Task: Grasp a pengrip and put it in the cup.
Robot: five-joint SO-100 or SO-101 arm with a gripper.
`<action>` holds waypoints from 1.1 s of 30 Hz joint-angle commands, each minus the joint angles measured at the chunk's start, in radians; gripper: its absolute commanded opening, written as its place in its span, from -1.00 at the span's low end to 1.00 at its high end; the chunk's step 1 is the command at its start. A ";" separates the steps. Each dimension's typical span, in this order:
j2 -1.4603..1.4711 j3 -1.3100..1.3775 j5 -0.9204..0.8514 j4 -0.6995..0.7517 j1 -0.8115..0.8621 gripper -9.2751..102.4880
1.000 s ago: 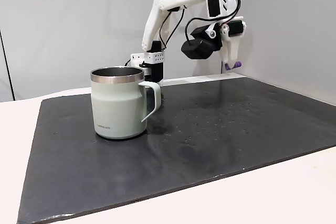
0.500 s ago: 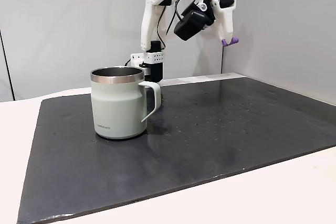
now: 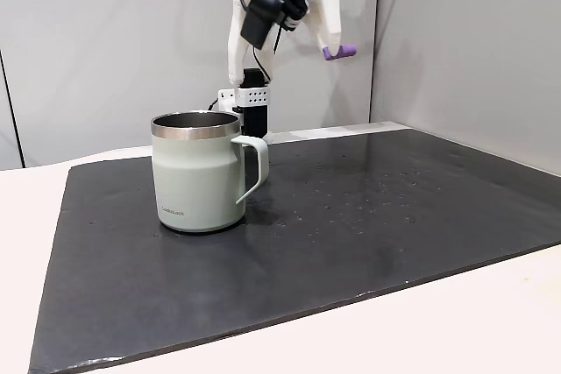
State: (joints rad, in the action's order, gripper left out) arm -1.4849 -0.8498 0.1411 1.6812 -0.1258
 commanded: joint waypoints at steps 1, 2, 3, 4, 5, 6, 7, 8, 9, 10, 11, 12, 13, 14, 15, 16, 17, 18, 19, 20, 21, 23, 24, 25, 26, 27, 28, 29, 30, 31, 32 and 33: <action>-0.075 0.060 -0.072 0.006 0.092 -0.83; -0.080 0.060 -0.087 0.006 0.115 -0.83; -0.083 0.060 -0.103 0.006 0.138 -0.83; -0.083 0.064 -0.118 0.006 0.161 -0.83; -0.083 0.069 -0.132 0.006 0.181 -0.83; -0.083 0.074 -0.147 0.006 0.202 -0.83; -0.081 0.081 -0.161 0.006 0.222 -0.83; -0.080 0.089 -0.178 0.006 0.242 -0.83; -0.078 0.098 -0.192 0.006 0.262 -0.83; -0.075 0.107 -0.204 0.006 0.282 -0.83; -0.074 0.118 -0.221 0.006 0.302 -0.83; -0.067 0.130 -0.235 0.005 0.322 -0.83; -0.061 0.144 -0.252 0.005 0.341 -0.83; -0.055 0.156 -0.267 0.005 0.359 -0.83; -0.046 0.170 -0.282 0.005 0.380 -0.83; -0.037 0.184 -0.298 0.005 0.402 -0.83; -0.026 0.198 -0.310 0.005 0.422 -0.83; -0.012 0.213 -0.325 0.003 0.442 -0.83; 0.005 0.233 -0.337 0.003 0.463 -0.83; 0.025 0.256 -0.347 0.003 0.480 -0.83; 0.049 0.281 -0.357 0.003 0.497 -0.83; 0.097 0.333 -0.374 0.003 0.523 -0.83; 0.120 0.357 -0.382 0.003 0.532 -0.83; 0.143 0.382 -0.387 0.003 0.538 -0.83; 0.163 0.405 -0.391 0.003 0.543 -0.83; 0.184 0.431 -0.394 0.002 0.546 -0.83; 0.209 0.457 -0.394 0.002 0.546 -0.83; 0.233 0.485 -0.394 0.002 0.546 -0.83; 0.258 0.517 -0.394 0.000 0.546 -0.83; 0.282 0.549 -0.394 0.000 0.545 -0.83; 0.304 0.577 -0.394 0.000 0.543 -0.83; 0.321 0.598 -0.394 -0.002 0.541 -0.83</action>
State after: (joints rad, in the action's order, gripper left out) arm -1.1781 -0.3605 -0.2393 1.6812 0.4096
